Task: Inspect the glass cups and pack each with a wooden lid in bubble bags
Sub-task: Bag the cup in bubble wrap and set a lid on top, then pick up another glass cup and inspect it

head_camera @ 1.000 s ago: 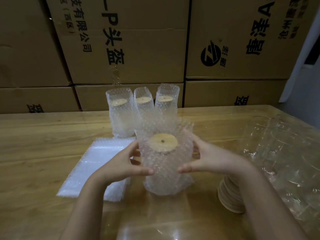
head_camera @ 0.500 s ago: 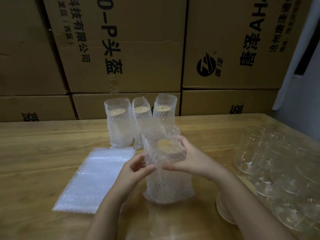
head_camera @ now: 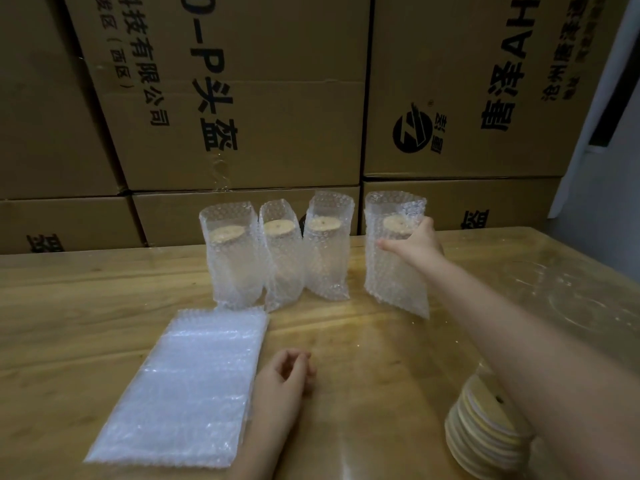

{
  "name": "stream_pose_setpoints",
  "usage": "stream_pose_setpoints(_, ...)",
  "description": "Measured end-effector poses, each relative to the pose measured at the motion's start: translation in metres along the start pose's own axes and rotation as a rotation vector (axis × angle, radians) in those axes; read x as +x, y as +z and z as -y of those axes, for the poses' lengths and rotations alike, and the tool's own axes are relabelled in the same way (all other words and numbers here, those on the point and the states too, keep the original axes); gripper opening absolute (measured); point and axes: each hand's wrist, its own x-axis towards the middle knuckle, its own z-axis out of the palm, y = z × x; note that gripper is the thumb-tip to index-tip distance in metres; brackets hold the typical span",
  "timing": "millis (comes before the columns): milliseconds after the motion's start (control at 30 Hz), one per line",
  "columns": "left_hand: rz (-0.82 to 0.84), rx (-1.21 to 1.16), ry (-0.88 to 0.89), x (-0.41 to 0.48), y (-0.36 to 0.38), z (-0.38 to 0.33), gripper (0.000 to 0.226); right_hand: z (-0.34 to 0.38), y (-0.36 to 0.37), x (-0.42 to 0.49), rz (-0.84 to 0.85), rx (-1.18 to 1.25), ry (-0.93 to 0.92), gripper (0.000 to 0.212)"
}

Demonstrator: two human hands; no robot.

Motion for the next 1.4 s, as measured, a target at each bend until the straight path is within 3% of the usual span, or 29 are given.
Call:
stream_pose_setpoints(167,0.002,0.035,0.005,0.003,0.003,0.002,0.020,0.003,0.032,0.039,-0.084,-0.003,-0.041,0.092)
stream_pose_setpoints(467,0.005,0.111,-0.022,0.001,0.003,0.002,0.018,0.010,0.071,0.049,-0.017,-0.026,-0.110,0.089)
stream_pose_setpoints(1033,0.018,0.150,0.000,-0.002,0.003,-0.004,0.018,0.005,0.060,0.051,0.188,0.077,-0.138,0.102)
stream_pose_setpoints(1300,0.008,0.126,0.005,-0.002,0.002,-0.003,0.018,-0.003,0.048,0.042,0.192,0.168,-0.070,0.099)
stream_pose_setpoints(1400,-0.006,0.099,-0.016,-0.003,0.000,-0.001,0.016,-0.007,0.037,0.033,0.205,0.223,-0.034,0.089)
